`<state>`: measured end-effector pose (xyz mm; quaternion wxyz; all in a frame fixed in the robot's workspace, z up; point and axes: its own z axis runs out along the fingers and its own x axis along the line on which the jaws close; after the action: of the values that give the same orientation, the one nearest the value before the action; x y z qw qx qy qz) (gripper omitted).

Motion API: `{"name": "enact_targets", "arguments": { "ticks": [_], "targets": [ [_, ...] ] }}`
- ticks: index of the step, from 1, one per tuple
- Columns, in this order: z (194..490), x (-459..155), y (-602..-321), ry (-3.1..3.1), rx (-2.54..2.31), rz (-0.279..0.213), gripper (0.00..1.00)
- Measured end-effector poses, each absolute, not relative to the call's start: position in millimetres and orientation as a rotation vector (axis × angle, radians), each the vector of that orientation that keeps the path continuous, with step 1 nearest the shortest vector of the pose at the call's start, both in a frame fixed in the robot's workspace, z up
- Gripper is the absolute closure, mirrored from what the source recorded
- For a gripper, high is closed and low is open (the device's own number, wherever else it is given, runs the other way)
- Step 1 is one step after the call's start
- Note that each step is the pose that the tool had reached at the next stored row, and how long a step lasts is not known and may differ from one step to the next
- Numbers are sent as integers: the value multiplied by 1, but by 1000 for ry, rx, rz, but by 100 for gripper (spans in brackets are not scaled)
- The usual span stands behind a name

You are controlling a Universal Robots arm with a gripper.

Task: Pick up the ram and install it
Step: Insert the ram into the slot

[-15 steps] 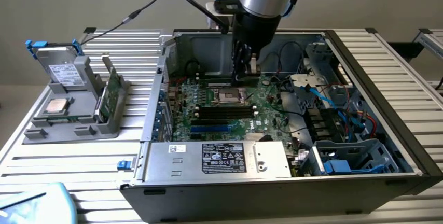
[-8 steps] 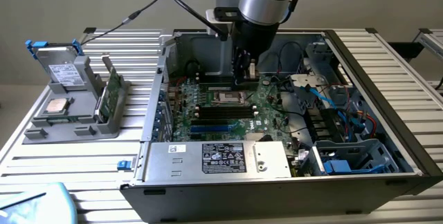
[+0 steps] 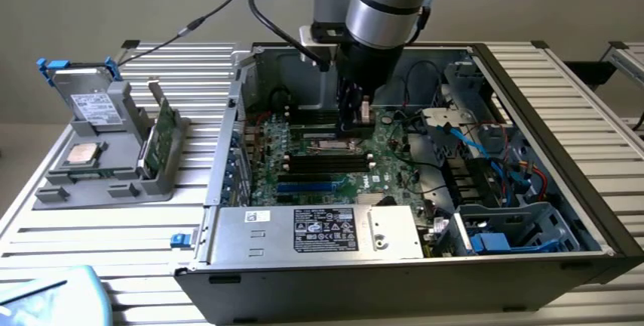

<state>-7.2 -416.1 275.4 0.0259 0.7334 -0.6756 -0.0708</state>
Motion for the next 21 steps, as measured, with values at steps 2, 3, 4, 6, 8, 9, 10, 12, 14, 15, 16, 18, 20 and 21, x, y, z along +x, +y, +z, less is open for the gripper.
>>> {"name": "enact_targets", "arguments": {
  "ticks": [2, 3, 4, 6, 8, 9, 10, 12, 14, 15, 16, 18, 20, 21],
  "targets": [
    [272, -7, -417, -2090, 2265, -219, 86],
    [270, -7, -417, -2092, 2264, -219, 86],
    [268, -7, -417, -2093, 2263, -218, 86],
    [265, -7, -418, -2097, 2260, -218, 86],
    [261, -7, -419, -2102, 2256, -218, 86],
    [259, -7, -420, -2106, 2253, -218, 86],
    [257, -7, -420, -2112, 2248, -218, 86],
    [254, -7, -420, -2126, 2237, -217, 86],
    [250, -7, -421, -2141, 2225, -217, 86],
    [248, -7, -421, -2146, 2220, -217, 86],
    [246, -7, -421, -2150, 2216, -218, 86],
    [243, -7, -421, -2152, 2215, -217, 86],
    [239, -7, -421, -2152, 2214, -217, 86],
    [237, -7, -421, -2151, 2214, -216, 86]
  ]
}}
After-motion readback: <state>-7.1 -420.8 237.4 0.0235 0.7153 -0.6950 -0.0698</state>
